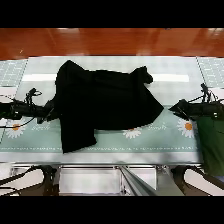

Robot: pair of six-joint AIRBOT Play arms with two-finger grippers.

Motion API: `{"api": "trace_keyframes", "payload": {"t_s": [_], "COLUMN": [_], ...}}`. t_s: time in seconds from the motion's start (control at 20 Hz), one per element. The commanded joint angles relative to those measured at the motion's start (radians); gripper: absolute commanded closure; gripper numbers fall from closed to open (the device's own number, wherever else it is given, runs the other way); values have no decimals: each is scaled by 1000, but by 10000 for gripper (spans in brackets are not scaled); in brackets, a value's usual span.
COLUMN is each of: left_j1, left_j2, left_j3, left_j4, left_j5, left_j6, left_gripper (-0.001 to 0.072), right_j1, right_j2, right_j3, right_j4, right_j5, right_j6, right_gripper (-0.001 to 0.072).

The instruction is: Fold the shirts.

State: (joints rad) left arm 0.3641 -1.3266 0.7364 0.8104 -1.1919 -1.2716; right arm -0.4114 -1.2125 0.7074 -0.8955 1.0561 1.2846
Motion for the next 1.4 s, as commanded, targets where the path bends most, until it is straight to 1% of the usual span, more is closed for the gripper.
{"api": "trace_keyframes", "payload": {"t_s": [0.0, 0.1, 0.15, 0.35, 0.45, 0.5, 0.55, 0.6, 0.65, 0.75, 0.85, 1.0, 1.1, 1.25, 1.35], "left_j1": [-5, -9, -11, -28, -34, -36, -35, -34, -33, -32, -24, -4, -3, -1, -1], "left_j2": [1, 1, 1, 1, 1, 1, 2, 4, 12, 55, 135, 277, 362, 466, 540], "left_j3": [42, 42, 42, 42, 42, 42, 44, 53, 72, 146, 263, 498, 682, 880, 953], "left_j4": [-7, -7, -7, -7, -7, -8, -8, -8, -9, -10, -41, -148, -156, -150, -110], "left_j5": [-15, -19, -21, -20, -20, -19, -19, -22, -33, -78, -80, 25, 106, 166, 170], "left_j6": [3, 3, 3, 3, 3, 3, 3, 3, 3, 4, 4, 4, 4, 4, 3], "left_gripper": [686, 686, 686, 686, 686, 686, 686, 686, 686, 686, 686, 686, 686, 686, 686], "right_j1": [10, 26, 46, 138, 178, 196, 213, 230, 237, 232, 226, 226, 226, 226, 226], "right_j2": [-76, -149, -182, -303, -356, -376, -387, -388, -380, -330, -222, -56, 49, 224, 344], "right_j3": [0, 3, 13, 112, 166, 191, 216, 245, 287, 403, 560, 854, 1024, 1148, 1158], "right_j4": [42, 179, 209, 243, 263, 266, 266, 266, 264, 248, 174, 41, -25, -109, -173], "right_j5": [-5, -1, -2, -14, -18, -16, -6, 12, 51, 143, 164, 161, 169, 152, 157], "right_j6": [12, -72, -85, -79, -61, -55, -58, -89, -111, -111, -66, 1, 23, 40, 61], "right_gripper": [294, 294, 294, 294, 309, 391, 557, 684, 685, 685, 686, 686, 686, 685, 686]}}
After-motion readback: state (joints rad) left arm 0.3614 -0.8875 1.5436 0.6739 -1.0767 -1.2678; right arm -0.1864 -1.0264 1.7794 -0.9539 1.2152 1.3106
